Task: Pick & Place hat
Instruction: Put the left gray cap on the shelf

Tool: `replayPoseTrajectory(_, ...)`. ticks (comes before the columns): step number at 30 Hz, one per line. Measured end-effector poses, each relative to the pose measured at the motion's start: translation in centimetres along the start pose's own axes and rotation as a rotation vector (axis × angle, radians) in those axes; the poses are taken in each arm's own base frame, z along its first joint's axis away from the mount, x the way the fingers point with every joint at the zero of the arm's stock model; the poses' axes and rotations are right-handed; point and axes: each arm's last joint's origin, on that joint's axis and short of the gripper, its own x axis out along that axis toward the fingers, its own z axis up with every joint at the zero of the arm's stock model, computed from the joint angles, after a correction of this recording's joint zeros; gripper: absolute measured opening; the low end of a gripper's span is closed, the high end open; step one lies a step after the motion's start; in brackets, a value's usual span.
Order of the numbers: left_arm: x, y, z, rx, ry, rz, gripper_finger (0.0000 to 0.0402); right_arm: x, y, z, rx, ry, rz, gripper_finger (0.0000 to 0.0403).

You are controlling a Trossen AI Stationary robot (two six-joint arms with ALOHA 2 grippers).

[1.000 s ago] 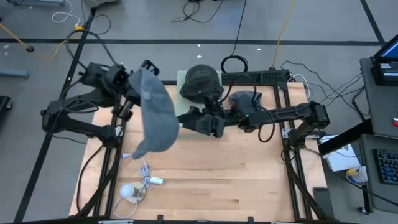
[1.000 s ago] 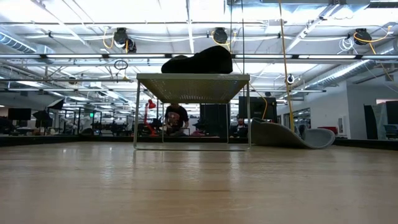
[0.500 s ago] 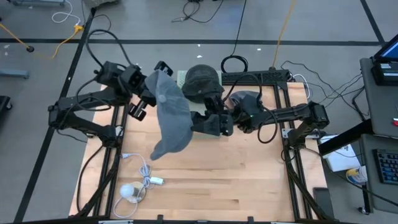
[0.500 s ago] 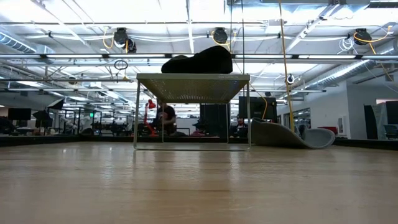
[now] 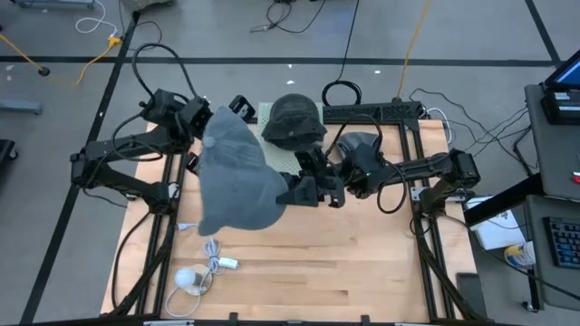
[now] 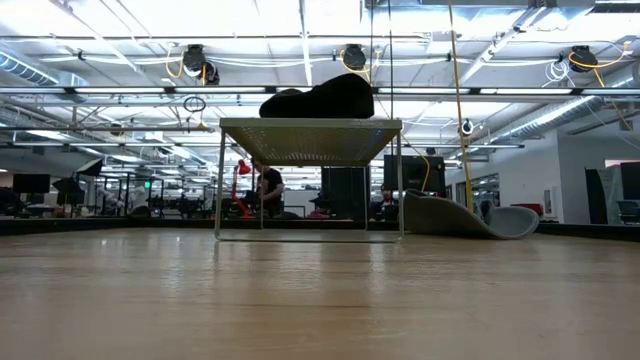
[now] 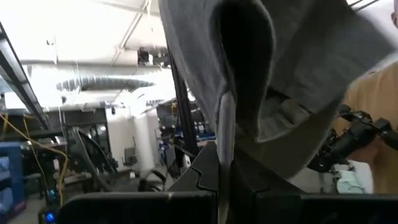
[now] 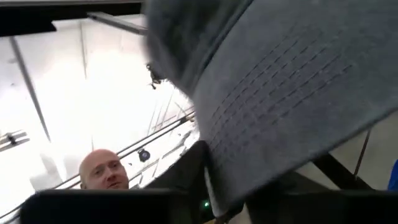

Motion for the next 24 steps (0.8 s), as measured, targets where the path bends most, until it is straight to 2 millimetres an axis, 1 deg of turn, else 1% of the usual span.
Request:
replayPoseTrajectory(3,0.0,0.0,-0.2,-0.038,0.012,-0.007,0.003,0.1,0.3,-0.1,-0.018,0.006,0.016,0.0024)
replayPoseTrajectory(5,0.0,0.1,-0.3,-0.064,0.014,-0.008,0.0051,0.1,0.5,-0.2,-0.033,0.007,0.02,0.0011)
replayPoseTrajectory(9,0.0,0.0,-0.2,-0.119,0.023,-0.028,0.0084,0.2,1.0,-0.4,-0.074,0.012,0.082,0.0009)
replayPoseTrajectory(13,-0.1,0.1,-0.4,-0.154,0.033,-0.017,0.011,0.0,2.7,0.3,-0.136,-0.041,0.212,0.0006)
replayPoseTrajectory(15,-0.3,0.2,-0.3,-0.148,0.03,-0.005,0.0125,-0.1,3.4,0.6,-0.152,-0.062,0.244,0.0006)
replayPoseTrajectory(19,-1.1,0.8,-0.1,-0.191,0.035,0.039,0.0158,-0.5,5.2,1.5,-0.203,-0.086,0.255,0.0005)
replayPoseTrajectory(21,-1.6,1.2,0.1,-0.241,0.04,0.068,0.0171,-0.8,6.5,2.1,-0.264,-0.093,0.251,0.0005)
replayPoseTrajectory(24,-2.5,1.9,0.2,-0.346,0.046,0.114,0.0181,-1.3,8.3,2.8,-0.382,-0.087,0.196,0.0005)
